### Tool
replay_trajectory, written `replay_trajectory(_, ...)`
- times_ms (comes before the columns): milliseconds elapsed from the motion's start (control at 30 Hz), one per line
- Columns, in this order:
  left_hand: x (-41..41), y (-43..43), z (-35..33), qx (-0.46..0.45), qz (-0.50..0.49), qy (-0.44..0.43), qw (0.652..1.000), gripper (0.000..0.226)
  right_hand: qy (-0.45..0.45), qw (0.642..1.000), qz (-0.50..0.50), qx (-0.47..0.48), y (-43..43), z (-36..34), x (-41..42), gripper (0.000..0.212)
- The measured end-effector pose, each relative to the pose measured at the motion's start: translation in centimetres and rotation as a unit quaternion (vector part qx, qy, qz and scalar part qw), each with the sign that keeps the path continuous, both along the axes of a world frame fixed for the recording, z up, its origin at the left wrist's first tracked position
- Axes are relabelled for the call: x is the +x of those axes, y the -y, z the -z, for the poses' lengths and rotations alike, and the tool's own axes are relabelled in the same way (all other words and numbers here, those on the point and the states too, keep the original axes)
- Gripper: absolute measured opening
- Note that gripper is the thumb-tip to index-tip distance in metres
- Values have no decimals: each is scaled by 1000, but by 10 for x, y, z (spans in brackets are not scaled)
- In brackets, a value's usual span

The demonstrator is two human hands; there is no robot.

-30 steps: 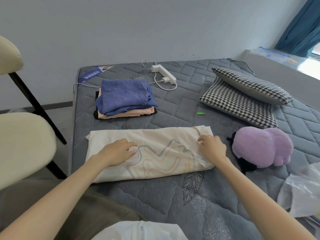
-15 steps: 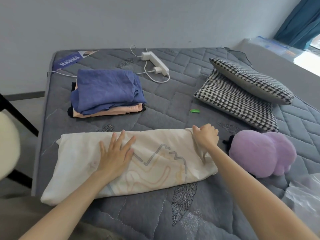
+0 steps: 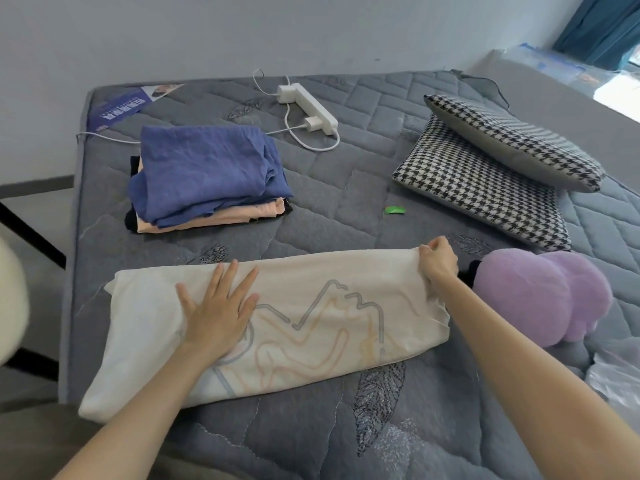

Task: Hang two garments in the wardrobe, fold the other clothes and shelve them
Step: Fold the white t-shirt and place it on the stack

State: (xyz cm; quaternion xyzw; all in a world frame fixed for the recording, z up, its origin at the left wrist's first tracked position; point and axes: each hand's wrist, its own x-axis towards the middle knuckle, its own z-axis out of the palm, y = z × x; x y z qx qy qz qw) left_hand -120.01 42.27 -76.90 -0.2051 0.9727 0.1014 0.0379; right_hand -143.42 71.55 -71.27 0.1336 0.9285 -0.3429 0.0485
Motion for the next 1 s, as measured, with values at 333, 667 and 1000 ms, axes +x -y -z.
replay_trajectory(333, 5, 2, 1, 16, -7, 21, 1000, 50, 39, 996, -67, 35, -26, 2, 40, 45)
replay_trajectory(667, 22, 1, -6, 13, -5, 26, 1000, 50, -69, 994, -54, 69, -62, 13, 83, 38)
replay_trajectory(1000, 30, -1, -6, 1, -18, 18, 1000, 52, -256, 914, -210, 235, -15, -2, 109, 23)
